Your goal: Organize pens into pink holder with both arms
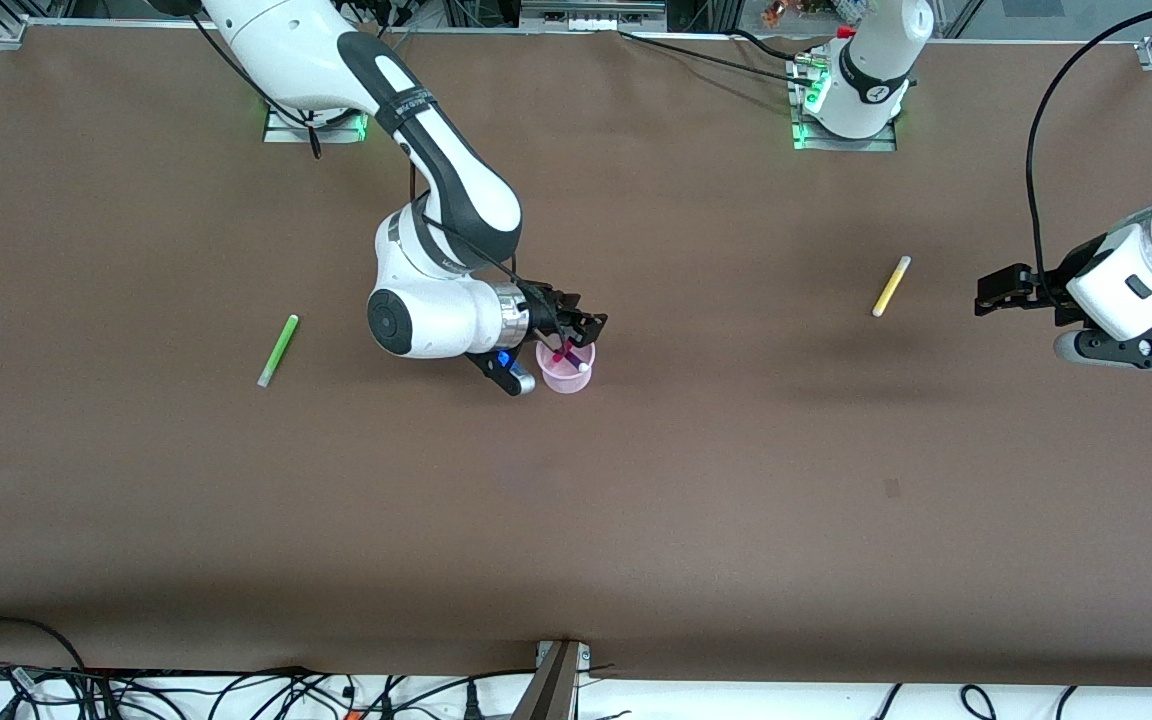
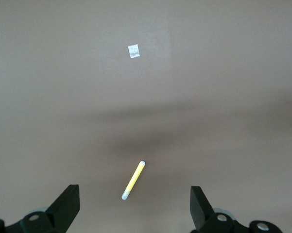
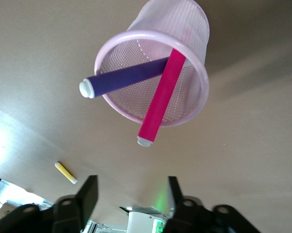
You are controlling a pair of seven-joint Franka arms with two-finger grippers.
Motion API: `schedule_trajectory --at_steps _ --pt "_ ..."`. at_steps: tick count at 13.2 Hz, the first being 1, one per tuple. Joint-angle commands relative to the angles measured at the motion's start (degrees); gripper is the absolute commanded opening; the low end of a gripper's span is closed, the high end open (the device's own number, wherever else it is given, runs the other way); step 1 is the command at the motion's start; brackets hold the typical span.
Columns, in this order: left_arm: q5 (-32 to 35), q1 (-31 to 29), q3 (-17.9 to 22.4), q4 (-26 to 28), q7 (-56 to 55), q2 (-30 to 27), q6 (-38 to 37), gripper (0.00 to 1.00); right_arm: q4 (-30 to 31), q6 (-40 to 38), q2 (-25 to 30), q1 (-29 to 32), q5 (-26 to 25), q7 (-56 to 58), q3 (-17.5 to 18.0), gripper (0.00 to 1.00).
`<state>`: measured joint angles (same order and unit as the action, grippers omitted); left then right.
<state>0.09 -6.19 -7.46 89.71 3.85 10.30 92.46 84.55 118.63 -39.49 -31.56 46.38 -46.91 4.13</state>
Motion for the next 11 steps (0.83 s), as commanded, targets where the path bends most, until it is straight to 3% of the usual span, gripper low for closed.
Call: schedule_trajectory --at_steps 1,2,4,6,8,11 --pt "0.6 0.3 0.1 0.3 0.4 -0.6 0.4 1.0 -1.6 -0.9 -0.2 1.1 -0.1 1.4 -0.1 0.93" --pt "0.6 0.2 0.1 0.3 0.5 -0.6 0.5 1.0 -1.6 -1.0 -0.1 1.6 -1.9 1.7 -0.1 0.99" --pt "0.6 0.2 0.1 0.3 0.5 -0.6 0.5 1.0 -1.5 -2.3 1.9 1.8 -8.6 1.6 -0.4 1.0" --pt "0.6 0.2 0.1 0.3 0.5 -0.6 0.5 1.0 -1.7 -6.2 4.3 2.2 -14.3 2.3 -3.7 1.0" --pt "0.6 0.2 0.1 0.3 0.5 -0.6 0.5 1.0 -1.8 -10.8 7.0 4.0 -14.7 2.9 -6.8 1.0" --pt "0.6 0.2 0.1 0.2 0.5 -0.5 0.5 1.0 -1.7 -16.6 12.2 4.6 -15.7 12.7 -14.2 1.0"
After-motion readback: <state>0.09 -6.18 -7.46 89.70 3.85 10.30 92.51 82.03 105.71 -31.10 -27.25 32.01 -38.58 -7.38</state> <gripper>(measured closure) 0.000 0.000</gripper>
